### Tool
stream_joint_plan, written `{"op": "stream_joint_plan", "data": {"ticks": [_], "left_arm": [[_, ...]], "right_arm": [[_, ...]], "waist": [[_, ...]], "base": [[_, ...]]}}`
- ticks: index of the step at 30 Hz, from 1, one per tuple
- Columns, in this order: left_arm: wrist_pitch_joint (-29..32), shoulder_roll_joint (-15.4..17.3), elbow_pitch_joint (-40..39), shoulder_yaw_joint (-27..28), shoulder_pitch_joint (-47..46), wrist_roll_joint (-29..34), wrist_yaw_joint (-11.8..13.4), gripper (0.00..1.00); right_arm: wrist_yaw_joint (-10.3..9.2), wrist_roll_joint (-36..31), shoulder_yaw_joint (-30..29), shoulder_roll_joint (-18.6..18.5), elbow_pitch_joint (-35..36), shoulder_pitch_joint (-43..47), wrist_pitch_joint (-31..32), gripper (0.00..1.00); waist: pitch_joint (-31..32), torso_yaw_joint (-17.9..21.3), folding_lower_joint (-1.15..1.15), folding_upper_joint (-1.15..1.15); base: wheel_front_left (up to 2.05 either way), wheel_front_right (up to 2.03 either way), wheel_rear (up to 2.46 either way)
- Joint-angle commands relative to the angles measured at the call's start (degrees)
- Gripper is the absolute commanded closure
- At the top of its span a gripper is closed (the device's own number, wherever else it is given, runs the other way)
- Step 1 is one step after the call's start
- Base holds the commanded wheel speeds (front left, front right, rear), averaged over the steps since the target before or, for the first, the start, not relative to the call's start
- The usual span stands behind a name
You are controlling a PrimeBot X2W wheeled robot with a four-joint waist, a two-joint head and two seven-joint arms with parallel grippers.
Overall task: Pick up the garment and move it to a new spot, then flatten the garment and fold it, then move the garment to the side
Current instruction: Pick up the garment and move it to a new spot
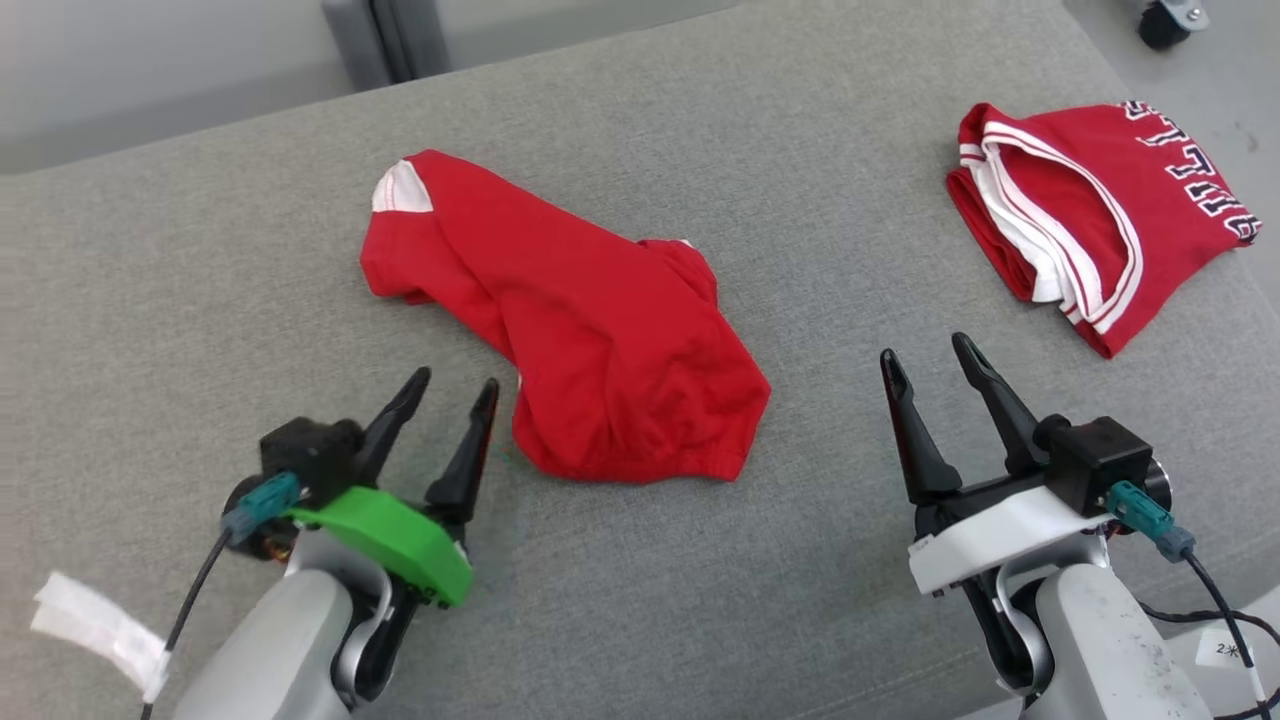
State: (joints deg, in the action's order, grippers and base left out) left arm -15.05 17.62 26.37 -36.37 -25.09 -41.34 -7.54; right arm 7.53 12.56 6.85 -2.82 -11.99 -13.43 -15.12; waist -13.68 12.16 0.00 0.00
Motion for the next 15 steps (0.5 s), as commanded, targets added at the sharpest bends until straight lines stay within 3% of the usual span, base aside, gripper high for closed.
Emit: {"op": "stream_joint_plan", "data": {"ticks": [1,9,15], "left_arm": [[-0.13,-0.15,0.06,2.88,2.81,1.57,0.11,0.0],[-0.07,-3.85,-3.77,17.8,14.2,11.11,0.11,0.0],[-0.07,-7.24,-7.47,24.33,22.66,17.44,0.11,0.0]], "right_arm": [[-0.09,-0.27,-0.21,-0.2,-0.63,1.15,-0.02,0.0],[-0.09,-1.13,-1.96,-0.19,-3.08,3.73,-0.02,0.0],[-0.09,-2.71,-2.48,-0.2,-4.55,6.53,-0.02,0.0]], "waist": [[2.43,-2.51,0.0,0.0],[7.29,-6.96,0.0,0.0],[10.41,-9.07,0.0,0.0]], "base": [[0.0,0.0,0.0],[0.0,0.0,0.0],[0.0,0.0,0.0]]}}
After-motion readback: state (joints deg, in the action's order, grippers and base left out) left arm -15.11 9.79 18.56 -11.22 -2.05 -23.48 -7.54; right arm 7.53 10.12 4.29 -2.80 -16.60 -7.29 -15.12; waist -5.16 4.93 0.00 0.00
